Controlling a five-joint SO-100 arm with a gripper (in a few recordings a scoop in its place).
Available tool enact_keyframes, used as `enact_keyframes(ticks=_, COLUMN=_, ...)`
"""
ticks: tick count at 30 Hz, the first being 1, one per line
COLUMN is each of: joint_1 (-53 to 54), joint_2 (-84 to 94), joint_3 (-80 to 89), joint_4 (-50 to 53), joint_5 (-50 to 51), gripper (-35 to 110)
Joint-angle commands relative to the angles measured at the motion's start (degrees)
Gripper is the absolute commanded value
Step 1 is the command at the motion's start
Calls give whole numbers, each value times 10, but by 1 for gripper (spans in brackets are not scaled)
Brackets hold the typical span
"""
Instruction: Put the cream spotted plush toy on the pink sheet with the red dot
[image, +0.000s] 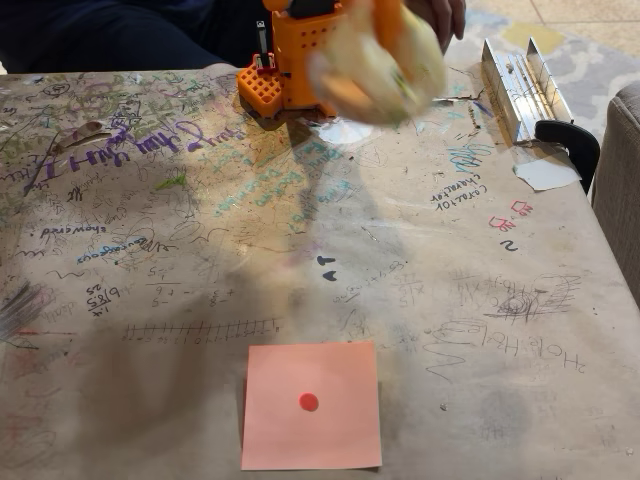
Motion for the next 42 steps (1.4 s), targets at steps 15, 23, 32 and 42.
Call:
enact_keyframes(ticks=15, joint_1=195, joint_2=281, joint_3=-211, joint_4=13, joint_5=-36, gripper=0)
enact_keyframes(ticks=23, joint_1=164, joint_2=320, joint_3=-228, joint_4=36, joint_5=-16, gripper=0)
enact_keyframes(ticks=32, joint_1=159, joint_2=200, joint_3=-73, joint_4=-140, joint_5=-9, gripper=0)
enact_keyframes(ticks=42, joint_1=135, joint_2=-162, joint_3=-34, joint_4=-164, joint_5=-43, gripper=32)
